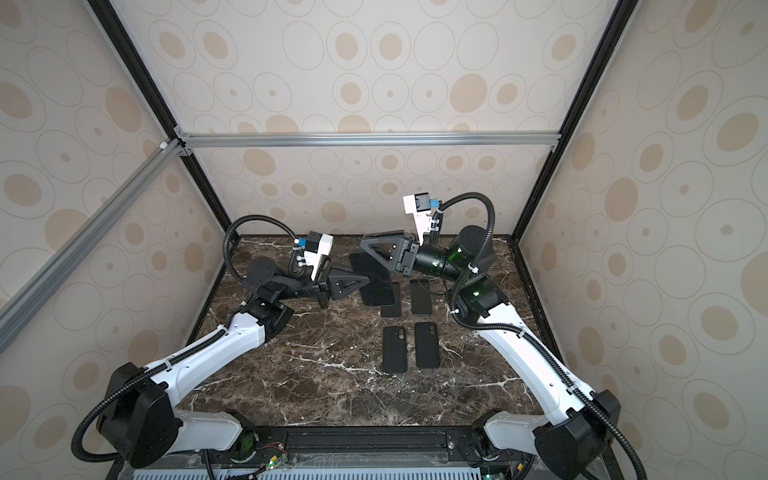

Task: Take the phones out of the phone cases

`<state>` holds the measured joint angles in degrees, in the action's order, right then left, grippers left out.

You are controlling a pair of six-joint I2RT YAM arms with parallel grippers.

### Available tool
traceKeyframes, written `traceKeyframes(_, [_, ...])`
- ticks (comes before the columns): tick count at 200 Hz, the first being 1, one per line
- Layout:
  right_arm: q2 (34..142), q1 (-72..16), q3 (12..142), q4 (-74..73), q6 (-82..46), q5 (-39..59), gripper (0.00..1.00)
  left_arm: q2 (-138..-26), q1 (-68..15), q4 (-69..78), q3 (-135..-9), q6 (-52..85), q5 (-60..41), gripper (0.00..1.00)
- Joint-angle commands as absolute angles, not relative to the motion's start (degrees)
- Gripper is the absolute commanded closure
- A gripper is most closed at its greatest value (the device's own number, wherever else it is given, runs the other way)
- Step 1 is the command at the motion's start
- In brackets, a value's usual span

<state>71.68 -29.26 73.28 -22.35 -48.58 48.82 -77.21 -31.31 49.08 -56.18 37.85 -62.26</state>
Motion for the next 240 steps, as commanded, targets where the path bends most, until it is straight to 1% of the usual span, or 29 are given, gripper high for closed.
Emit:
traceKeyframes(1, [70.59, -29.67, 73.83, -25.31, -49.48, 49.75, 0.59, -76.91, -31.51, 51.50, -58.55, 36.95, -61.35, 1.00])
traceKeyframes(46, [70.58, -29.64, 73.13, -24.76, -49.69, 50.01, 0.72, -76.76, -31.55, 51.15, -58.49, 36.83, -61.22, 1.00])
traceKeyframes(100, [69.85, -29.62, 73.05, -24.00, -49.05, 49.20, 0.72, -76.45, -31.55, 51.22, -58.02, 36.73, -61.06, 1.00])
traceKeyframes(123, [69.77, -29.66, 72.95, -24.13, -49.28, 49.24, 0.76, -76.27, -31.55, 51.12, -57.83, 36.69, -61.00, 1.00])
traceKeyframes(172, [69.91, -29.69, 73.08, -25.77, -51.71, 49.81, 0.82, -76.21, -31.55, 51.14, -57.67, 36.14, -61.09, 1.00])
traceKeyframes(199, [70.66, -29.67, 74.22, -26.19, -55.44, 51.82, 0.81, -75.38, -31.55, 49.78, -57.60, 33.70, -60.91, 1.00])
traceKeyframes(230, [70.42, -29.64, 74.91, -23.89, -55.74, 53.39, 0.69, -74.53, -31.55, 48.06, -57.77, 31.79, -59.89, 1.00])
traceKeyframes(240, [70.14, -29.64, 74.56, -23.57, -55.40, 53.18, 0.68, -74.53, -31.54, 48.44, -57.75, 32.19, -59.88, 1.00])
